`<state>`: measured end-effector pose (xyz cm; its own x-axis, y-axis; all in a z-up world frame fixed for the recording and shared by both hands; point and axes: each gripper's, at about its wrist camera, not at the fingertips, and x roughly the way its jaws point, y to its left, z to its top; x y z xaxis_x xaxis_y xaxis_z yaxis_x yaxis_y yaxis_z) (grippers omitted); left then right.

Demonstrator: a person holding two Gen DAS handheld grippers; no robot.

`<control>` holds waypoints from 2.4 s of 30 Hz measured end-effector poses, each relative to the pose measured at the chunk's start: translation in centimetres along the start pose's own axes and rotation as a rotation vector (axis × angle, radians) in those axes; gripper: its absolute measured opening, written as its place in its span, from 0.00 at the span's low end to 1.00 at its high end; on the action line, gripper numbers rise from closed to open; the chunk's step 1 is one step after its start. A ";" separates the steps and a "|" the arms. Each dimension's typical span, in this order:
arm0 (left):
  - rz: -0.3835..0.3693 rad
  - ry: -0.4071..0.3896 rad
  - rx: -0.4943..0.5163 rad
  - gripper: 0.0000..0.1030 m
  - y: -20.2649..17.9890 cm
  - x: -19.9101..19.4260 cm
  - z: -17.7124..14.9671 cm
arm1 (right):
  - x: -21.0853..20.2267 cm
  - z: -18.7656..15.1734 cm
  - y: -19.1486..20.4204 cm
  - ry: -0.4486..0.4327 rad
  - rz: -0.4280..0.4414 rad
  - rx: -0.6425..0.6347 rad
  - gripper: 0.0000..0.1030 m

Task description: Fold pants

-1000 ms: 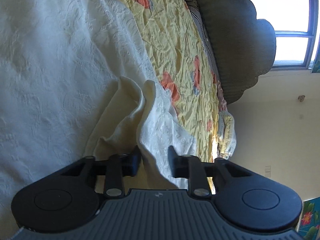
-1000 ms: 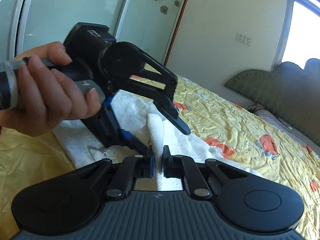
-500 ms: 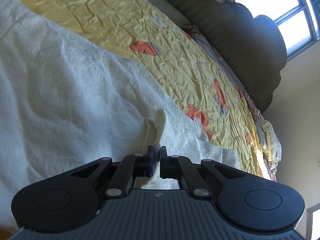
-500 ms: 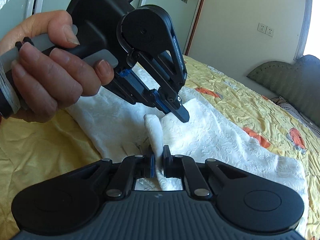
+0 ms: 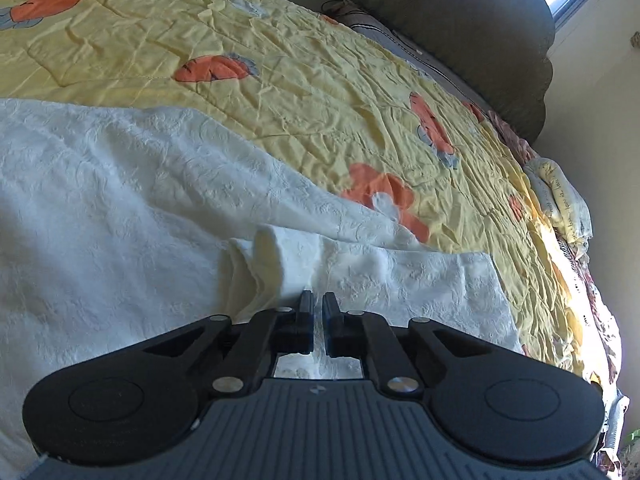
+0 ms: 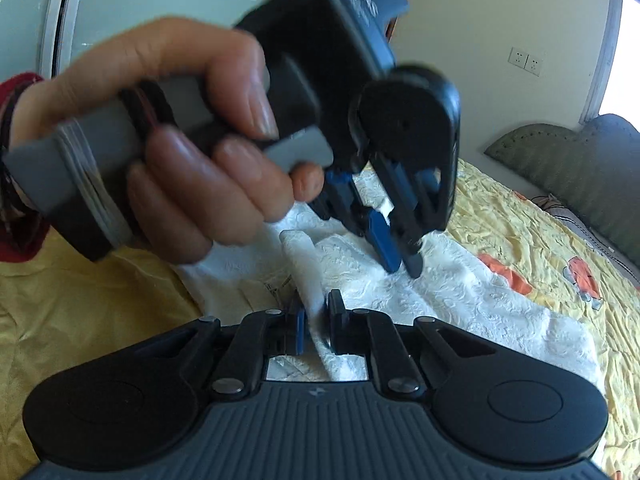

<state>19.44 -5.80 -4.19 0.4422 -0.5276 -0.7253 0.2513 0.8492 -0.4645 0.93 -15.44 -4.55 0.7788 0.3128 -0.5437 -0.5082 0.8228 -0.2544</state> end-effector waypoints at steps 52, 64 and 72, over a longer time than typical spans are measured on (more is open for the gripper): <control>0.478 -0.271 0.272 0.78 2.3 -5.8 -5.7 | 0.0 -3.1 -4.6 0.023 -0.127 0.446 0.71; 0.497 -0.335 0.298 0.86 2.4 -5.5 -6.9 | 0.1 -3.2 -4.8 0.040 -0.159 0.461 0.85; 0.491 -0.338 0.295 0.87 2.4 -5.5 -7.0 | 0.1 -3.2 -4.8 0.045 -0.188 0.457 0.91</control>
<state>11.60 -1.02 -4.83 0.7989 -0.0826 -0.5958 0.1558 0.9851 0.0724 2.28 -20.89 -5.96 0.8195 0.1264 -0.5590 -0.1390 0.9901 0.0201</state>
